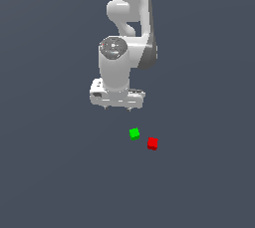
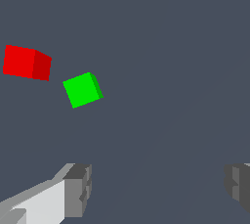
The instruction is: Stack the red cube on top of the green cube.
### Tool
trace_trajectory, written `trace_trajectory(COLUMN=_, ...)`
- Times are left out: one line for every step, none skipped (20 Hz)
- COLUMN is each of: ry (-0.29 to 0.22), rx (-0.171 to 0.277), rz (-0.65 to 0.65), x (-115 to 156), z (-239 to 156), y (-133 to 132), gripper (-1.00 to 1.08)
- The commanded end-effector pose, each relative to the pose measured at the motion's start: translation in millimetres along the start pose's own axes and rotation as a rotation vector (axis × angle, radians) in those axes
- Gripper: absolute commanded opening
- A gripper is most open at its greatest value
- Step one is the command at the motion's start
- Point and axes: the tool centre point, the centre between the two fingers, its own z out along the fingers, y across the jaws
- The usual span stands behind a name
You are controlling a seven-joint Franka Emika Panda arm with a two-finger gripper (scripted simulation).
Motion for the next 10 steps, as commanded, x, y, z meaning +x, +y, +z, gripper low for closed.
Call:
trace_trajectory(ry=0.000, rx=0.000, rz=0.000, x=0.0, z=0.0, y=0.0, gripper=1.00)
trace_trajectory(ry=0.000, rx=0.000, rz=0.000, x=0.1, z=0.2, y=-0.4, gripper=1.00)
trace_trajectory(ry=0.000, rx=0.000, rz=0.001, x=0.5, z=0.5, y=-1.1, gripper=1.00)
trace_trajectory(ry=0.001, rx=0.001, rz=0.002, x=1.0, z=1.2, y=-2.6, gripper=1.00)
trace_trajectory(ry=0.001, rx=0.001, rz=0.004, x=1.9, z=2.2, y=-4.6, gripper=1.00)
trace_trajectory(ry=0.002, rx=0.002, rz=0.007, x=2.9, z=3.4, y=-7.1, gripper=1.00)
trace_trajectory(ry=0.003, rx=0.002, rz=0.010, x=4.3, z=4.9, y=-10.3, gripper=1.00)
trace_trajectory(ry=0.004, rx=0.003, rz=0.013, x=5.8, z=6.7, y=-14.0, gripper=1.00)
trace_trajectory(ry=0.005, rx=0.004, rz=0.017, x=7.7, z=8.7, y=-18.3, gripper=1.00)
trace_trajectory(ry=0.006, rx=0.005, rz=0.022, x=9.8, z=11.0, y=-23.2, gripper=1.00)
